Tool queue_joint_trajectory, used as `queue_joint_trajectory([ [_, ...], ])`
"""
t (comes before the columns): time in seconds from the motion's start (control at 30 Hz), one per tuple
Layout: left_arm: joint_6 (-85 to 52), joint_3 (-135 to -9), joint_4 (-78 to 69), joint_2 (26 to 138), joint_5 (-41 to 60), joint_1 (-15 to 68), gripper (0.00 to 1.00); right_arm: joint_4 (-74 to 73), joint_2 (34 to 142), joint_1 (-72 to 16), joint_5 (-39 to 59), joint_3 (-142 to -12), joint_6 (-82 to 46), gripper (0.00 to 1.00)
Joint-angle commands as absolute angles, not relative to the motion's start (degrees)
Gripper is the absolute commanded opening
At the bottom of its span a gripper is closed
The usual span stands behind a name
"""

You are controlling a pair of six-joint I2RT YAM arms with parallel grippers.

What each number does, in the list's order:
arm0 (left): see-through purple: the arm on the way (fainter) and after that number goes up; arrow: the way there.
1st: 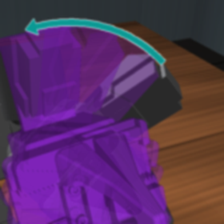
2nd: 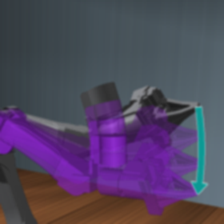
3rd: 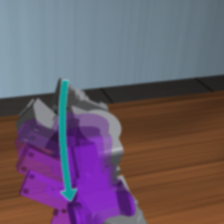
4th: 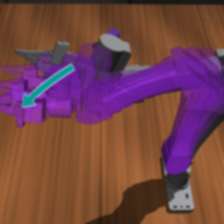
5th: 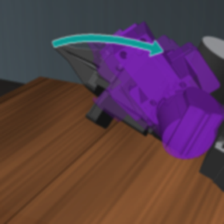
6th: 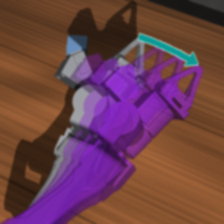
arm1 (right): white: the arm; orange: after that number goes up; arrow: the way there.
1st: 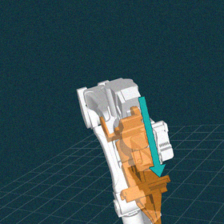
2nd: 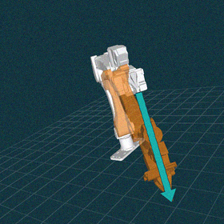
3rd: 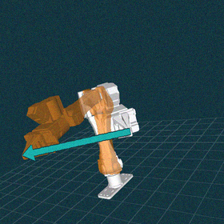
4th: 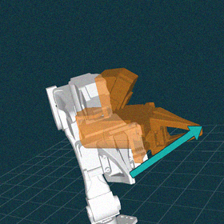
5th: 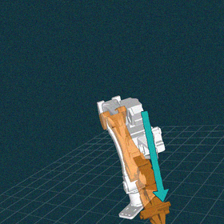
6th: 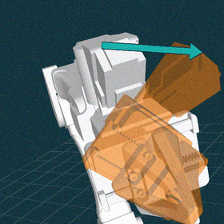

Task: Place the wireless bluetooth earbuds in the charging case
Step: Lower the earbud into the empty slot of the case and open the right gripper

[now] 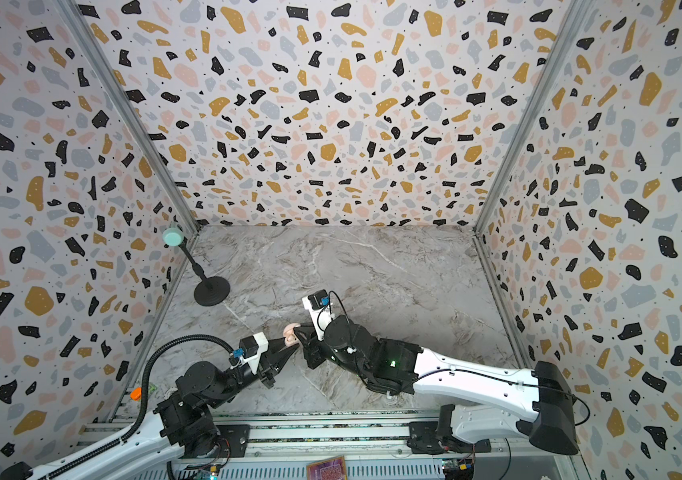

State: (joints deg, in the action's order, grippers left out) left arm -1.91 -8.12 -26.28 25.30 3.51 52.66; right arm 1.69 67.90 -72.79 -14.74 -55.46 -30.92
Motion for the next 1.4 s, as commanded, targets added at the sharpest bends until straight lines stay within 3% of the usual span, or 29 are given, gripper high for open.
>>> queue_joint_trajectory([
  [0.0, -3.08, -9.40, -30.57, 24.69, 2.64, 52.70, 0.00, 1.11, 67.85, -73.14, -16.08, -55.83, -30.15, 0.10],
  [0.7, -4.07, -9.43, -30.89, 24.85, 2.12, 52.71, 0.00, 2.31, 68.42, -74.00, -16.70, -55.82, -29.99, 0.10],
  [1.37, -4.02, -9.34, -30.85, 24.87, 1.93, 52.73, 0.00, 2.55, 68.38, -74.14, -17.38, -56.34, -30.59, 0.28],
])
